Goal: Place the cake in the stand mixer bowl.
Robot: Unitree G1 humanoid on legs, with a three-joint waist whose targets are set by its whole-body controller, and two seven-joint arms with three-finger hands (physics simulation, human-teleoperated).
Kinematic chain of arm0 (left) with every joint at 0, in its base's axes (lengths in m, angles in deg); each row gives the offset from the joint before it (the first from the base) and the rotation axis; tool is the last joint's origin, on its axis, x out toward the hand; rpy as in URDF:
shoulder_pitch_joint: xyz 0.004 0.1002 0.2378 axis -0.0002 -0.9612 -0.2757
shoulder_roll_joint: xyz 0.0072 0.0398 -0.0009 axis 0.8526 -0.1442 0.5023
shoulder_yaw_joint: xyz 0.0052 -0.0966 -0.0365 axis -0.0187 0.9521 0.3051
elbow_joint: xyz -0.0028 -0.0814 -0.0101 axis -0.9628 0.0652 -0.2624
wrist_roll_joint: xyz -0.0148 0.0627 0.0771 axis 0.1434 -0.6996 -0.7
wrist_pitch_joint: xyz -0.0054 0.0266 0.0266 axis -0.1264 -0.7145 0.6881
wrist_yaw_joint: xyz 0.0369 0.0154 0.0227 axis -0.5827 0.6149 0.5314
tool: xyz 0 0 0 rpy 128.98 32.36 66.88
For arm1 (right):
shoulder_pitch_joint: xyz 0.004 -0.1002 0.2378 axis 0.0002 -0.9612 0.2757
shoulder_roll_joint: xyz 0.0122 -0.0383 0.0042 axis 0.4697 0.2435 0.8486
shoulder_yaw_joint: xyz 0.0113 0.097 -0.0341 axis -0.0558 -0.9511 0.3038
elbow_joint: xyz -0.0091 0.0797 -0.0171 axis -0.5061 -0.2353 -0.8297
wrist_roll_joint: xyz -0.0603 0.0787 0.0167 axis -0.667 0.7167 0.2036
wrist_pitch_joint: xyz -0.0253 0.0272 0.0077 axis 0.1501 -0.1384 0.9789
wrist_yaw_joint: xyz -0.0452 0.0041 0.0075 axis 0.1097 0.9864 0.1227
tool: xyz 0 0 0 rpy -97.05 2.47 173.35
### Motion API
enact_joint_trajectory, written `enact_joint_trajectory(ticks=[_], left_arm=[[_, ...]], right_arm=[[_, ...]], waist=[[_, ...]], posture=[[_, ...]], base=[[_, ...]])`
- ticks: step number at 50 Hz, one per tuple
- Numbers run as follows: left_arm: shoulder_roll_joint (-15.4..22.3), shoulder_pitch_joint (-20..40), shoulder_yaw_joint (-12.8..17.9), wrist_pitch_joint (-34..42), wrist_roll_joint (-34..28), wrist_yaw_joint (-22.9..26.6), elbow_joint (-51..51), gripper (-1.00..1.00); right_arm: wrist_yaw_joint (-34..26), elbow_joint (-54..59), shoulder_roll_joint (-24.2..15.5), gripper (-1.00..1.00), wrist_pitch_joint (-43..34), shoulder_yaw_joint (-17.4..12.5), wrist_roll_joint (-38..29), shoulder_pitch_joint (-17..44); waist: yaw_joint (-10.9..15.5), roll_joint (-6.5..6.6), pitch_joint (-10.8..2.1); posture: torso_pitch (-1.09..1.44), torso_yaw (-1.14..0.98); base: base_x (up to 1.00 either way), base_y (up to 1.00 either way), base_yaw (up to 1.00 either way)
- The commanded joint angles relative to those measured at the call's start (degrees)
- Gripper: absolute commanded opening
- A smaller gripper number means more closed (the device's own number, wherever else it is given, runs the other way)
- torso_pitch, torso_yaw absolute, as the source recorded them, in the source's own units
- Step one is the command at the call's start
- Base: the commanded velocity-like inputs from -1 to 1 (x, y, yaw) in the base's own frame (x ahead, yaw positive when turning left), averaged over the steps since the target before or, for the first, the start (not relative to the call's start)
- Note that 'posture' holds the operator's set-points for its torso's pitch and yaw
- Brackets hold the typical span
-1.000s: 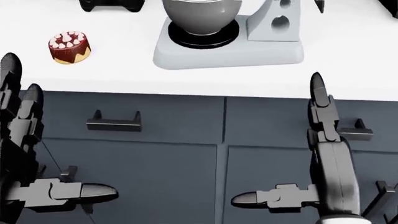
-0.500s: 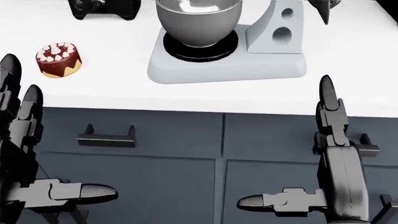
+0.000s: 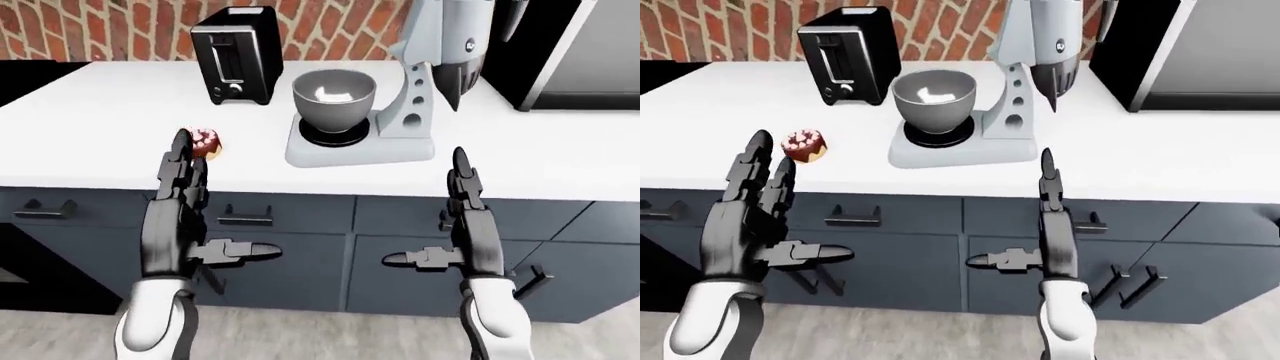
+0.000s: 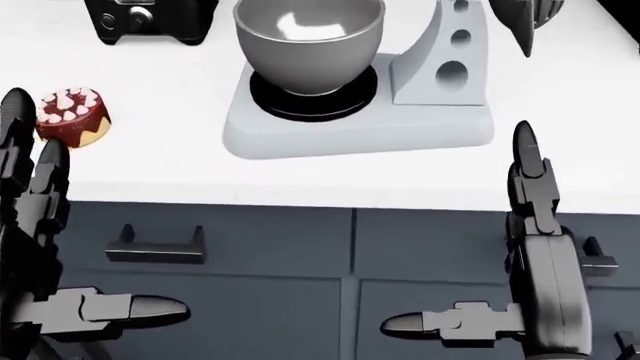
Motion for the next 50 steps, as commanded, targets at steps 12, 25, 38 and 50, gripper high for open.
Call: enact_joint_trajectory(ticks=[12,25,38,50], left_arm=[[0.29,0.64,0.26,-1.73,-0.21,-0.21,1.63,1.0],[0.21,0.55,0.08,-1.99,-0.36,-0.19,1.48,1.0],[0.2,0.54,0.06,-2.06,-0.41,-0.19,1.48,1.0],[0.16,0.4,0.02,-2.1,-0.43,-0.15,1.58,1.0]], right_arm=[[0.17,-2.38,0.12,1.0,1.79,0.17,0.0,0.36],[-0.2,-4.95,0.05,1.0,2.29,-2.86,0.96,-2.5],[-1.02,-4.89,0.57,1.0,5.01,-6.23,1.93,-4.9],[-0.92,-5.25,0.98,1.0,5.57,-6.25,1.83,-5.92]], waist=[[0.79,-0.59,-1.01],[0.22,-1.24,-0.4],[0.88,-0.91,-0.88],[0.24,-1.79,-0.37]], posture=[[0.0,0.0],[0.0,0.0],[0.0,0.0],[0.0,0.0]], base=[[0.1,0.0,0.0],[0.1,0.0,0.0],[0.1,0.0,0.0],[0.1,0.0,0.0]])
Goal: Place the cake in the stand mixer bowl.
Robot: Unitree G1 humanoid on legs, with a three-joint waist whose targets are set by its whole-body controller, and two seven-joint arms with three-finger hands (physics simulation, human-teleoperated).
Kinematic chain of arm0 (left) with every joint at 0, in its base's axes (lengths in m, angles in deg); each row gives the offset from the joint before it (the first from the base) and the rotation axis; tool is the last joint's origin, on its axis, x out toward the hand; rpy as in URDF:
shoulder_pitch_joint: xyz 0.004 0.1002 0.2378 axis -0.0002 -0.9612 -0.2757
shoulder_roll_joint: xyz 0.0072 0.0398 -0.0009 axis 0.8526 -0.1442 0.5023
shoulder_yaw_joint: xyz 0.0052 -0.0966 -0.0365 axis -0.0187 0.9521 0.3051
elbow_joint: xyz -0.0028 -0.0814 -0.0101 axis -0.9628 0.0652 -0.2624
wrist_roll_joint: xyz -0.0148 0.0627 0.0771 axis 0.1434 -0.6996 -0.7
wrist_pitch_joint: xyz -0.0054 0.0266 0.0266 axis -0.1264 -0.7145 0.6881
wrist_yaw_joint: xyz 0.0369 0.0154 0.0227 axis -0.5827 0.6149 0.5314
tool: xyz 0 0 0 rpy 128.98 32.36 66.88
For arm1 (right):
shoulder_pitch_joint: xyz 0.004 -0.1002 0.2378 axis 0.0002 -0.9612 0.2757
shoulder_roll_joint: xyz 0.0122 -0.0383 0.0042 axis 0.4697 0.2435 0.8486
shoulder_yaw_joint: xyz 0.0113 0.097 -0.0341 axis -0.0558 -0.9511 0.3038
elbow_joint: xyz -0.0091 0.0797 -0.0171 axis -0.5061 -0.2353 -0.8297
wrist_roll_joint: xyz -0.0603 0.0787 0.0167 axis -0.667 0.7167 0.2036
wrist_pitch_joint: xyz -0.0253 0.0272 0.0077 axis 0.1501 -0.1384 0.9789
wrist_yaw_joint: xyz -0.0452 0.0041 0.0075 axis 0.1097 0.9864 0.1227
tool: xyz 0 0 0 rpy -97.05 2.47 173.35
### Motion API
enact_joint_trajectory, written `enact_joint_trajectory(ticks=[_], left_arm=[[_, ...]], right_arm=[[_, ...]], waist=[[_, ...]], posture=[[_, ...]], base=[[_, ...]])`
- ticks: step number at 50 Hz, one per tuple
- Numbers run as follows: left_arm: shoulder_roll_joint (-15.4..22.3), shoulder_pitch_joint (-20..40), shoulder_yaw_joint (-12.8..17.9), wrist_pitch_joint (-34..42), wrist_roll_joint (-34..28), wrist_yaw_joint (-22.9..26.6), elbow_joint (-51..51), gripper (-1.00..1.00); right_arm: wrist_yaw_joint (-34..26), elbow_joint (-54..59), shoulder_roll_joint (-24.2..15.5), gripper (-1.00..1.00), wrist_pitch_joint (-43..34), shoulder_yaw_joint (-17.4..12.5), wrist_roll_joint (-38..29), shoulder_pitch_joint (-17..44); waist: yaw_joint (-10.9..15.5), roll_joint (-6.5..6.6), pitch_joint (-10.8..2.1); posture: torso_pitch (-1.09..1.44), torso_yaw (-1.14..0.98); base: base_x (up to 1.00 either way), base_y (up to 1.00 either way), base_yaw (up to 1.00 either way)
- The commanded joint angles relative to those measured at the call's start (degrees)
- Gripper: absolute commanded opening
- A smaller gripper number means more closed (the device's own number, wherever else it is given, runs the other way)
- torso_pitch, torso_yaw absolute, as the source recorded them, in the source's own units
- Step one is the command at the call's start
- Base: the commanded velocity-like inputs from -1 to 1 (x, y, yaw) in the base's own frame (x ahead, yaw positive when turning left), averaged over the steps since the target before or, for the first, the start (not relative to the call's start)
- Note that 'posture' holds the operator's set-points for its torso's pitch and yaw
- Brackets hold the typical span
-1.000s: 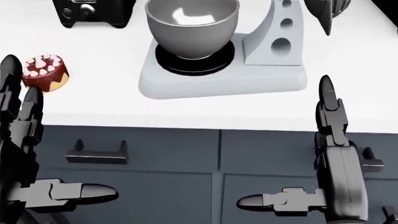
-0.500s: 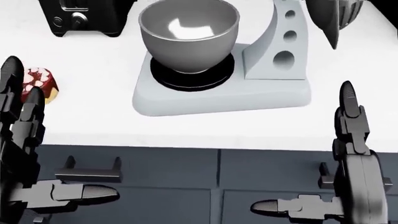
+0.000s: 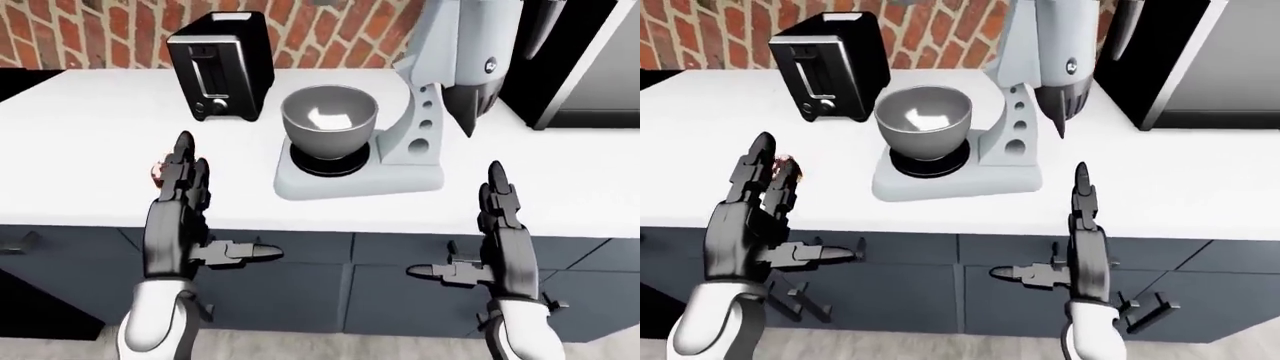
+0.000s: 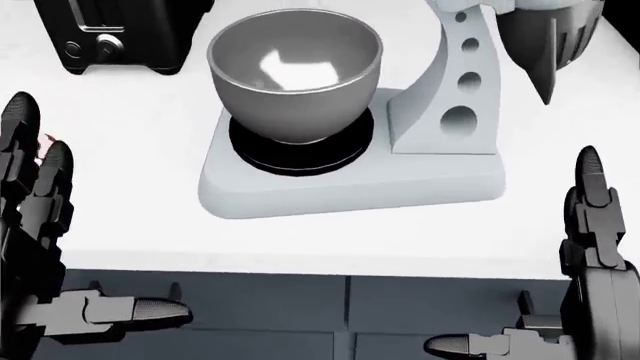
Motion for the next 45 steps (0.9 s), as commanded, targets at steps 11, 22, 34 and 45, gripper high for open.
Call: enact_joint_trajectory(ticks=[11,22,34,45], left_arm=[[0.35,0.99,0.23,-1.55,-0.21,-0.3,1.97,1.0],[0.27,0.88,-0.01,-1.49,-0.38,-0.23,2.16,1.0],[0.2,0.76,-0.05,-1.36,-0.43,-0.2,2.48,1.0],[0.36,1.23,0.8,-0.65,0.09,-0.42,3.31,1.0]], right_arm=[[-0.16,-2.42,0.42,1.0,3.22,-0.65,0.72,-1.09],[-0.49,-2.69,0.88,1.0,3.38,-1.57,1.11,-1.74],[-0.72,-3.41,1.36,1.0,3.73,-2.57,1.25,-2.64],[-0.13,-3.49,1.95,1.0,5.55,-3.65,1.98,-3.55]], waist=[[0.58,1.56,-1.12],[0.1,-2.53,-1.07],[0.78,2.91,-1.23],[1.3,-1.79,-1.49]], posture=[[0.0,0.0],[0.0,0.0],[0.0,0.0],[0.0,0.0]], base=[[0.1,0.0,0.0],[0.1,0.0,0.0],[0.1,0.0,0.0],[0.03,0.0,0.0]])
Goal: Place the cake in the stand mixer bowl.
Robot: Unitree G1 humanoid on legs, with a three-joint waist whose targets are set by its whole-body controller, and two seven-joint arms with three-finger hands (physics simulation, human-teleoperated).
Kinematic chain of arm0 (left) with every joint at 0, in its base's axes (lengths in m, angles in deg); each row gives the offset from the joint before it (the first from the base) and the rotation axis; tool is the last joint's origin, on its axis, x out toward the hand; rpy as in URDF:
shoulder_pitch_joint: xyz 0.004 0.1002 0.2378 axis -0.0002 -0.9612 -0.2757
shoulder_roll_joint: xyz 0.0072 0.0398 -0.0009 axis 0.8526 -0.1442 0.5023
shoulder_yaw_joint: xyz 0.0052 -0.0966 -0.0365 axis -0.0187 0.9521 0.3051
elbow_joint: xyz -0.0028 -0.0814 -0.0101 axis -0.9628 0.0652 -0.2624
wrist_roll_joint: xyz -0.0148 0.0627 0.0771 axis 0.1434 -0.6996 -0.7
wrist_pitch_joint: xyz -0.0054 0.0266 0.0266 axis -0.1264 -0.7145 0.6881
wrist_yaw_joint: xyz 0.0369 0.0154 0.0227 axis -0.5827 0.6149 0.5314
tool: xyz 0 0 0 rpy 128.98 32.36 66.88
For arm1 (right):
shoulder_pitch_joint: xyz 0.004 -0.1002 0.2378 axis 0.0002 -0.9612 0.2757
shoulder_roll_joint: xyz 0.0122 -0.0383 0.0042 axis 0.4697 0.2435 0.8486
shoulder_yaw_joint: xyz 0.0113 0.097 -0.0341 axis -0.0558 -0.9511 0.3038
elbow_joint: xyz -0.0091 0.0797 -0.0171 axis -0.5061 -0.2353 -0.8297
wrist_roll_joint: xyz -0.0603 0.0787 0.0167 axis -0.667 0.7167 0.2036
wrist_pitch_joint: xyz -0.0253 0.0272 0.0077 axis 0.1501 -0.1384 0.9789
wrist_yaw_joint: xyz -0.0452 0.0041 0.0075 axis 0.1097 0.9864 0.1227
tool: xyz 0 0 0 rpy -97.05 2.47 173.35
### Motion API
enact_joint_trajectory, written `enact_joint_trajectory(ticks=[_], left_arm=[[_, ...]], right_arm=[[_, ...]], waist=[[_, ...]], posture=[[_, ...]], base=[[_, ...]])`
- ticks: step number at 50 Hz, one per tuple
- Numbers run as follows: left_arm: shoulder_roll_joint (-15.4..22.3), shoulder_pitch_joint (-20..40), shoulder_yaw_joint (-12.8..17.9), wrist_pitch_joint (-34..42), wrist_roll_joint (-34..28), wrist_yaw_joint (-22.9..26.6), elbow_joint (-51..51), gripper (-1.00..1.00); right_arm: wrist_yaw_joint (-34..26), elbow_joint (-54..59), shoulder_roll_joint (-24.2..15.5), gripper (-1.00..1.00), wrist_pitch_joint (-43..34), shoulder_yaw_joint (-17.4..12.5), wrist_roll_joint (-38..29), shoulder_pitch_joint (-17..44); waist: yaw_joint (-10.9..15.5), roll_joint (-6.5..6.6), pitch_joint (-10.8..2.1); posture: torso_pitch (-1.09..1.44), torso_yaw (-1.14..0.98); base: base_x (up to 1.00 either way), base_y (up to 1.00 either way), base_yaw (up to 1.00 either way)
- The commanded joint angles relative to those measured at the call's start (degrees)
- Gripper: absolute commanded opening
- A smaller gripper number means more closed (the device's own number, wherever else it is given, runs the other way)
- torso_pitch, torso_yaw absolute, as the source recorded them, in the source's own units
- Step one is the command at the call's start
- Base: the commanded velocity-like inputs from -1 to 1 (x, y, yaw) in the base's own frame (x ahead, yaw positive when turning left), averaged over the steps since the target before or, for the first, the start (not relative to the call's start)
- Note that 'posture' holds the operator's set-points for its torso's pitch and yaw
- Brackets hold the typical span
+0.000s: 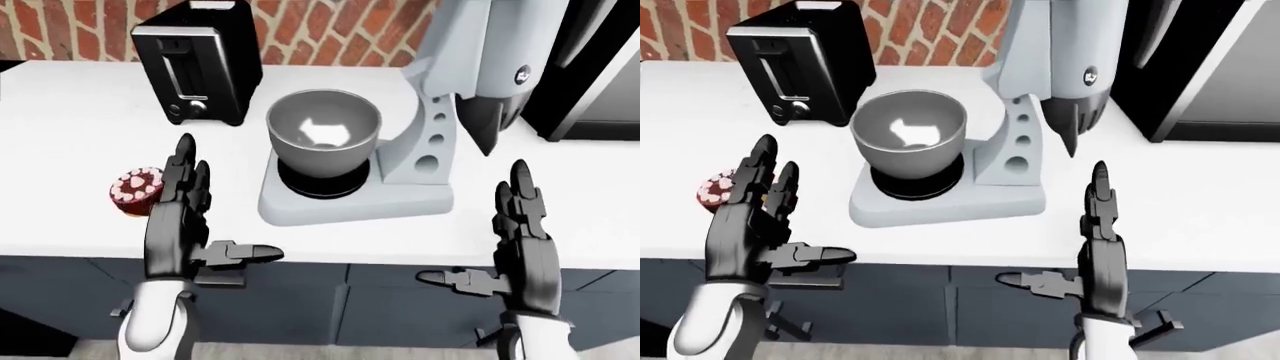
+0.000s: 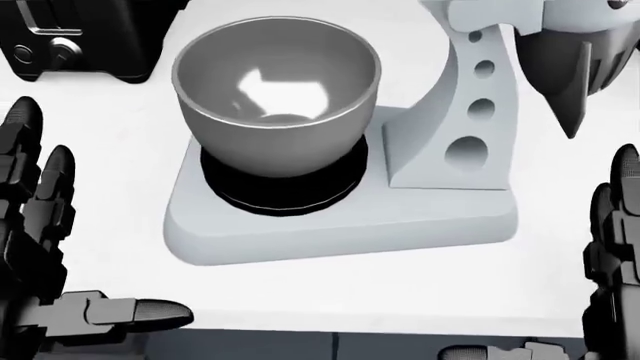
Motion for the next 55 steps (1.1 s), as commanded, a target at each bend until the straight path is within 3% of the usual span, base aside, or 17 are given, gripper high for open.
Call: enact_joint_trajectory(ticks=[1,16,31,37,44,55], left_arm=[[0.51,1.35,0.9,-1.85,0.17,-0.4,3.14,1.0],[3.27,6.02,5.69,1.38,3.65,-2.82,4.33,1.0],[7.46,10.1,10.73,3.87,7.7,-5.37,4.85,1.0],[10.13,11.41,14.44,4.07,10.04,-6.14,3.52,1.0],[12.83,11.28,17.56,0.5,10.32,-6.16,-1.96,1.0],[15.76,12.73,17.08,-10.17,5.22,-5.63,-19.76,1.0]], right_arm=[[0.98,-0.36,-0.07,1.0,-0.32,-1.25,-0.41,-0.09],[0.56,-0.18,0.96,1.0,2.12,-3.0,0.95,-2.0],[-0.01,-0.96,1.76,1.0,2.86,-4.6,1.9,-2.74],[-0.5,-1.65,2.15,1.0,2.67,-5.4,2.32,-3.1],[-0.61,-1.41,2.24,1.0,3.03,-5.33,2.29,-3.12],[-0.92,-1.86,2.35,1.0,3.44,-5.43,2.52,-3.45]], waist=[[-0.13,0.31,-0.8],[-0.84,0.95,-1.9],[-1.04,1.33,-1.63],[-1.06,1.54,-1.48],[-1.07,1.8,-1.28],[-1.0,1.95,-1.37]], posture=[[0.0,0.0],[0.0,0.0],[0.0,0.0],[0.0,0.0],[0.0,0.0],[0.0,0.0]], base=[[0.0,0.0,0.0],[0.0,0.0,0.0],[0.0,0.0,0.0],[0.0,0.0,0.0],[0.0,0.0,0.0],[0.0,0.0,0.0]])
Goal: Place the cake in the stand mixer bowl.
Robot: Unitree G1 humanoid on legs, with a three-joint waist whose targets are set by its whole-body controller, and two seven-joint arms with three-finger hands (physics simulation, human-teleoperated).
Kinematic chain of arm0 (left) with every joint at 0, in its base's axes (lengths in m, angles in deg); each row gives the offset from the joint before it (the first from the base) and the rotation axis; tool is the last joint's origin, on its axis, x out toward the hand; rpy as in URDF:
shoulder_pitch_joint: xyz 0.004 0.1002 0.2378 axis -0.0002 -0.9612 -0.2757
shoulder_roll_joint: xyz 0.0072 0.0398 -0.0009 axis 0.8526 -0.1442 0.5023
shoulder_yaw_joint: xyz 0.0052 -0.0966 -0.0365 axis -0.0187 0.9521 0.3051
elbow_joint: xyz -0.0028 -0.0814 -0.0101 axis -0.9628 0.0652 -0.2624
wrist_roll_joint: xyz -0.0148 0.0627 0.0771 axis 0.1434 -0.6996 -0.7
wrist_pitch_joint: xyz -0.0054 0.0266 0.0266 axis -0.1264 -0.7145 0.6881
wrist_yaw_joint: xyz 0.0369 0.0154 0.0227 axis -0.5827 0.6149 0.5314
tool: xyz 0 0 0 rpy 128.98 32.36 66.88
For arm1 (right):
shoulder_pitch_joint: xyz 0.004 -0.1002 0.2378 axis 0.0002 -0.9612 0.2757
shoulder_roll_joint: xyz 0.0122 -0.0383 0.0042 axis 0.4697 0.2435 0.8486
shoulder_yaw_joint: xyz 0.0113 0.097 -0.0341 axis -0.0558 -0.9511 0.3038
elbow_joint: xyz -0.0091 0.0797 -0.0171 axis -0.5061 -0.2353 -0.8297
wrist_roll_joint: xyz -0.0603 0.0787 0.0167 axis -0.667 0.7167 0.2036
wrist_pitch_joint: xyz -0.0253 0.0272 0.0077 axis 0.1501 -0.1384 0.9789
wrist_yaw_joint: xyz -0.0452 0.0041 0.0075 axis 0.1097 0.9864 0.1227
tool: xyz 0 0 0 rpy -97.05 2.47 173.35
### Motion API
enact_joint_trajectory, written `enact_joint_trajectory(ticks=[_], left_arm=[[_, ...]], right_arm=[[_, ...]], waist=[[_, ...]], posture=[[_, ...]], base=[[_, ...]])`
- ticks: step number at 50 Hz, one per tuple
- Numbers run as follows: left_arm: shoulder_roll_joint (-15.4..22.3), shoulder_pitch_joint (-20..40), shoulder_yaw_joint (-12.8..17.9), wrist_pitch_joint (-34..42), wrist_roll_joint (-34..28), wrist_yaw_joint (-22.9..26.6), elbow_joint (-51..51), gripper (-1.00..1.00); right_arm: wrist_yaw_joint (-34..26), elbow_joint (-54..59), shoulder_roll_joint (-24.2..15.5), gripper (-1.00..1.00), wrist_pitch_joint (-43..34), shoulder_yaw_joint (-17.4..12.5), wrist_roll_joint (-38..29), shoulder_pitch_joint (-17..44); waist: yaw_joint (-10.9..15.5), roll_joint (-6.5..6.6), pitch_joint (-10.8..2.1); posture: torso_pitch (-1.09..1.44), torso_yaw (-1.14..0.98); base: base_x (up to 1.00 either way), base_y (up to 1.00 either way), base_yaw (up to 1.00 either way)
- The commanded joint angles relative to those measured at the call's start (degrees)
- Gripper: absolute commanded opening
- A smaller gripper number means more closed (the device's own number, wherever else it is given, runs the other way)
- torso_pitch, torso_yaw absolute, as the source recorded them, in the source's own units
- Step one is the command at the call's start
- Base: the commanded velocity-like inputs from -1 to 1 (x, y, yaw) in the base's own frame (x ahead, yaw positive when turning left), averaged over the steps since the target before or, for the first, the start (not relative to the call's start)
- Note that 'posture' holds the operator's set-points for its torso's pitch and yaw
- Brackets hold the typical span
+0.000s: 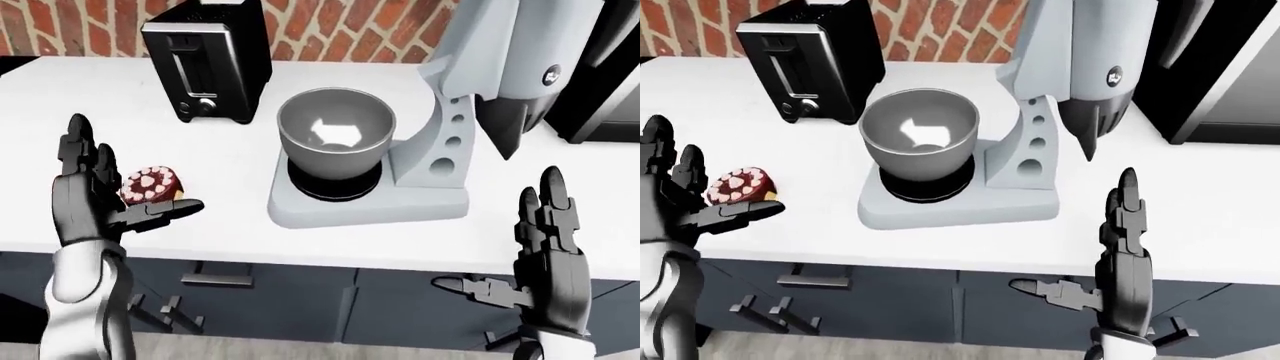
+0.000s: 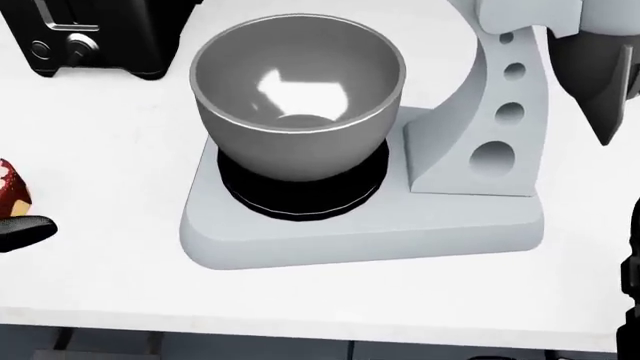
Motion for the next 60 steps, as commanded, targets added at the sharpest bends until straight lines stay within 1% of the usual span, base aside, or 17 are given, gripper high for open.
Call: enact_joint_trajectory(ticks=[1,5,7,20,24,27,35,43,45,46,50,57,58,59,60], left_arm=[[1.24,1.55,0.64,-4.33,-0.95,-0.14,-0.12,1.0],[1.58,1.66,0.1,-6.77,-2.03,-0.31,-4.05,1.0],[2.02,1.96,0.32,-6.77,-2.04,-0.45,-4.95,1.0],[3.44,3.83,-1.47,-13.88,-4.54,-1.63,-18.85,1.0],[4.06,4.79,-1.69,-14.35,-4.62,-1.95,-20.73,1.0],[5.08,6.55,-2.18,-16.34,-5.05,-2.54,-25.36,1.0],[6.89,8.86,-2.93,-19.83,-5.3,-3.77,-32.7,1.0],[8.0,9.54,-2.91,-20.86,-5.3,-4.92,-35.22,1.0],[8.11,9.32,-3.18,-20.72,-5.82,-5.1,-35.55,1.0],[8.2,9.22,-3.83,-21.24,-7.17,-5.19,-37.21,1.0],[8.24,9.43,-5.05,-20.75,-9.82,-3.98,-40.76,1.0],[7.7,9.61,-5.76,-19.86,-11.44,-1.84,-42.51,1.0],[7.72,9.72,-5.94,-19.97,-11.6,-1.51,-43.27,0.6],[7.69,9.73,-6.04,-20.04,-11.71,-1.28,-43.55,0.33],[7.64,9.61,-6.24,-19.91,-12.02,-1.06,-43.76,-0.2]], right_arm=[[0.23,-0.62,0.05,1.0,-0.88,-1.01,-0.17,-0.64],[-0.36,-1.48,0.45,1.0,-0.87,-1.7,0.29,-1.25],[-0.47,-1.44,0.62,1.0,-0.74,-1.86,0.28,-1.22],[-1.13,-1.96,1.18,1.0,-0.58,-2.59,0.53,-1.6],[-1.12,-1.6,1.24,1.0,-0.29,-2.53,0.46,-1.56],[-1.06,-0.99,1.16,1.0,-0.1,-2.22,0.29,-1.35],[-0.98,-0.88,0.96,1.0,0.04,-1.89,0.46,-1.37],[-0.92,-0.78,0.89,1.0,0.29,-1.45,0.49,-1.52],[-0.9,-0.81,0.88,1.0,0.39,-1.37,0.5,-1.52],[-0.89,-0.77,0.87,1.0,0.45,-1.37,0.54,-1.54],[-0.89,-0.84,0.86,1.0,0.58,-1.43,0.69,-1.55],[-0.97,-0.67,0.87,1.0,0.93,-1.68,0.96,-1.58],[-1.0,-0.72,0.9,1.0,1.03,-1.72,0.99,-1.63],[-1.04,-0.74,0.91,1.0,1.08,-1.76,1.04,-1.63],[-1.06,-0.75,0.92,1.0,1.07,-1.76,1.03,-1.62]], waist=[[-0.2,0.58,-0.64],[-0.2,0.58,-0.71],[-0.21,0.65,-0.76],[-0.46,1.07,-0.79],[-0.53,1.3,-0.84],[-0.56,1.41,-0.79],[-0.61,1.71,-0.92],[-0.73,1.91,-1.06],[-0.69,1.93,-1.07],[-0.69,1.96,-1.11],[-0.6,2.06,-1.18],[-0.57,2.34,-1.51],[-0.55,2.37,-1.53],[-0.54,2.4,-1.52],[-0.51,2.42,-1.49]], posture=[[0.0,0.0],[0.0,0.0],[0.0,0.0],[0.0,0.0],[0.0,0.0],[0.0,0.0],[0.0,0.0],[0.0,0.0],[0.0,0.0],[0.0,0.0],[0.0,0.0],[0.0,0.0],[0.0,0.0],[0.0,0.0],[0.0,0.0]], base=[[0.0,0.0,0.0],[0.0,0.0,0.0],[0.0,0.0,0.0],[0.0,0.0,0.0],[0.0,0.0,0.0],[0.0,0.0,0.0],[0.0,0.0,0.0],[0.0,0.0,0.0],[0.0,0.0,0.0],[0.0,0.0,0.0],[0.0,0.0,0.0],[0.0,0.0,0.0],[0.0,0.0,0.0],[0.0,0.0,0.0],[0.0,0.0,0.0]])
